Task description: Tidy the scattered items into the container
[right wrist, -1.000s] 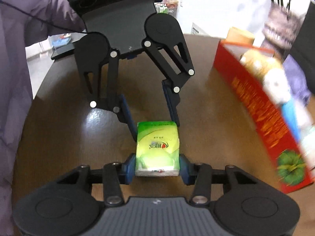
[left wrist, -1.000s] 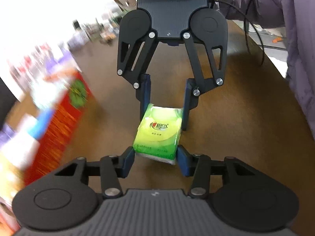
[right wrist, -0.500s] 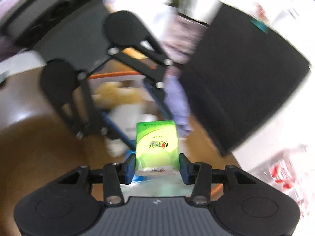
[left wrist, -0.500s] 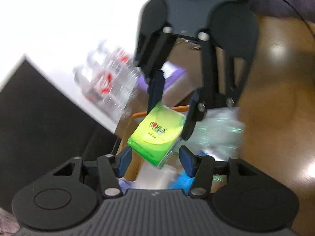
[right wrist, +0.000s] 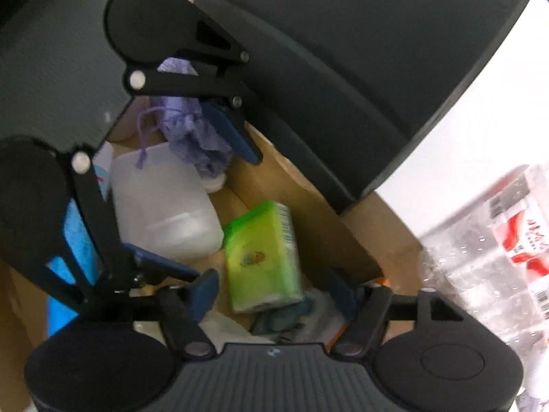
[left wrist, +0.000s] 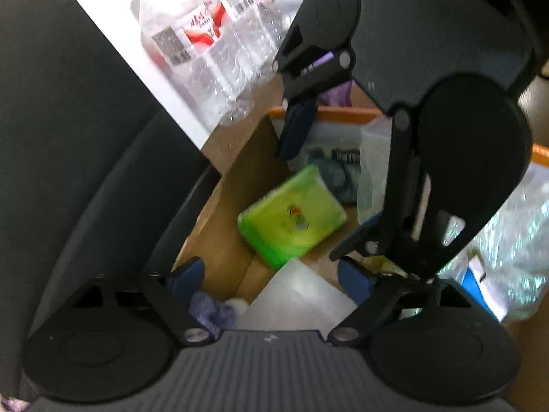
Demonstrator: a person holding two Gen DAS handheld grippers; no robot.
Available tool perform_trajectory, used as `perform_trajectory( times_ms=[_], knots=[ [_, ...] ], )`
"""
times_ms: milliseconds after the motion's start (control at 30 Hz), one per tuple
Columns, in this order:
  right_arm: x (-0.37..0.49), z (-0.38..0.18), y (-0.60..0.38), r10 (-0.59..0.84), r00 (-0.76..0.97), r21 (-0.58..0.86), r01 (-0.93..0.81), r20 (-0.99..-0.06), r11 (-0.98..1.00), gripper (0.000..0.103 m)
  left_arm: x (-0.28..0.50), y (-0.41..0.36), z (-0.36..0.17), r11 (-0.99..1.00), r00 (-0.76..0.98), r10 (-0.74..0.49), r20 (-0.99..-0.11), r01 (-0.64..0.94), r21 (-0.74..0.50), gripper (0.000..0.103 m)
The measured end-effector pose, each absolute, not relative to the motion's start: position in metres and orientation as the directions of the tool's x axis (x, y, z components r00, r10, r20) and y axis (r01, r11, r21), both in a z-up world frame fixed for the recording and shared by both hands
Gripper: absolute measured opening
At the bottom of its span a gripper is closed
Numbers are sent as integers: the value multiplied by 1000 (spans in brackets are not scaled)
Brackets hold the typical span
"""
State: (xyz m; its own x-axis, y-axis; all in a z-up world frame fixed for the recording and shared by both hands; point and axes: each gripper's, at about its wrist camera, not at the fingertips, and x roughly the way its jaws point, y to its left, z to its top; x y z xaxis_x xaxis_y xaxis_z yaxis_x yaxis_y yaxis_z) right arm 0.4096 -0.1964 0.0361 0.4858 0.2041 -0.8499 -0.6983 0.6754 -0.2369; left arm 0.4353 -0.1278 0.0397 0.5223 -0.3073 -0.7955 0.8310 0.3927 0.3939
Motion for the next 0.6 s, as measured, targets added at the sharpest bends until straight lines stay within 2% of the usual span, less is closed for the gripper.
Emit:
perform_trajectory(
  times_ms=[100, 200, 333, 600],
  knots=[
    [409, 39, -197, 215, 448, -186, -695, -868, 694, 84, 434, -119, 49, 419, 512, -291, -808, 828, 373, 99],
    [404, 47, -198, 205, 436, -171, -679, -876, 714, 90, 427, -109, 66, 457, 514, -285, -809, 815, 357, 101],
    [386, 70, -203, 209, 442, -157, -659, -872, 736, 91, 410, -98, 96, 537, 540, -273, -796, 772, 339, 103],
    [336, 118, -206, 171, 563, -199, -536, -809, 820, 93, 317, -83, 130, 723, 662, -232, -712, 607, 329, 103]
  ],
)
